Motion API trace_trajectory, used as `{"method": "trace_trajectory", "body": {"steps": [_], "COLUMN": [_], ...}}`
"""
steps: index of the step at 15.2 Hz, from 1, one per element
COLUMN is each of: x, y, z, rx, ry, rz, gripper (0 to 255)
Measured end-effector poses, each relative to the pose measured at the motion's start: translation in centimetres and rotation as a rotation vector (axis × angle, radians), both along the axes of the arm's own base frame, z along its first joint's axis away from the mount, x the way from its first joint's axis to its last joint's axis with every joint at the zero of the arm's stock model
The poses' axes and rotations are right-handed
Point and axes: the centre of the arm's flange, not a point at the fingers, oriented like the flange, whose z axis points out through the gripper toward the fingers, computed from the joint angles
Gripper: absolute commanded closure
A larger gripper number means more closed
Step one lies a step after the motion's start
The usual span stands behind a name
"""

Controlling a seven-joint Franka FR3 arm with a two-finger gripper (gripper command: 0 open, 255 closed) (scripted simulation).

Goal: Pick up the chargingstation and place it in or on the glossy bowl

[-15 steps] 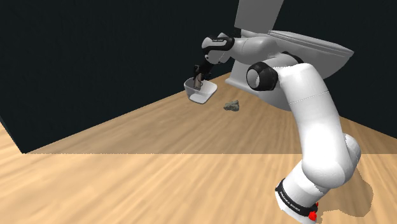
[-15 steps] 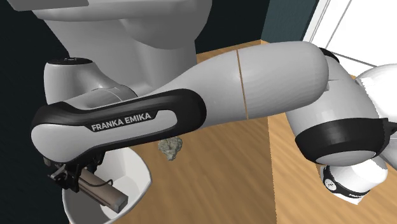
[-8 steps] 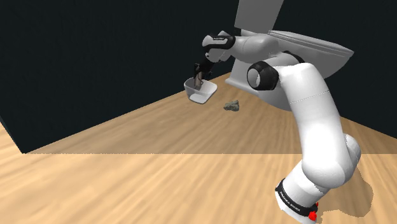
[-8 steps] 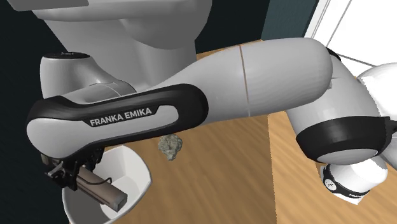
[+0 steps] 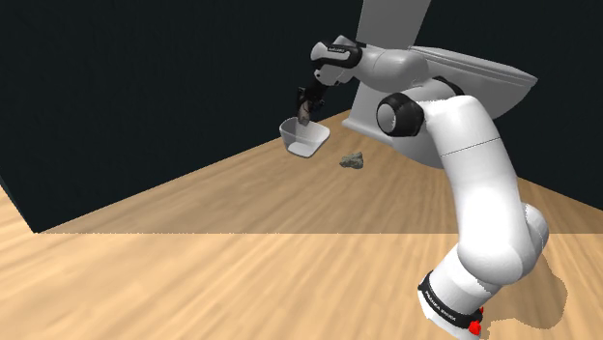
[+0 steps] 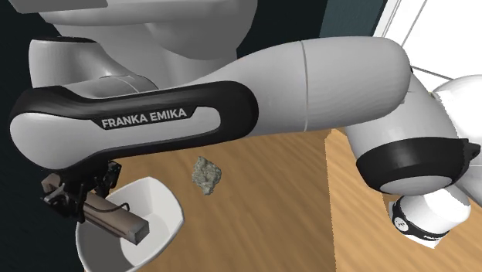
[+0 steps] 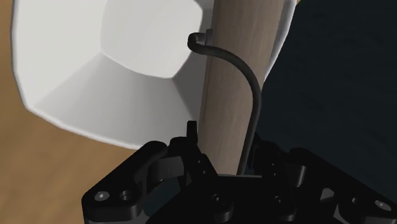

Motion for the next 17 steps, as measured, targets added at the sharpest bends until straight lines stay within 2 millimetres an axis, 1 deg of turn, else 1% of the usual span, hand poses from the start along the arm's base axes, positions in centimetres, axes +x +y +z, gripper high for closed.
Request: {"method": "trace_trajectory", "body": {"steps": [7,9,10,12,13,15,17], "x": [-0.2,-1.2,-2.3,-4.7,-5.4,-6.1,-6.2], "y": [0.1,0.8,1.4,2.0,2.3,2.6,2.6], "z": [3.5,4.1,4.2,4.5,4.3,3.2,2.1], "rx": [-0.001,-0.002,-0.002,-0.002,-0.002,-0.001,-0.001], "ry": [0.001,-0.004,-0.005,-0.007,-0.008,-0.007,-0.007], "rz": [-0.001,0.002,0.003,0.003,0.002,0.003,0.003], "gripper": [255,255,255,255,255,255,255]}}
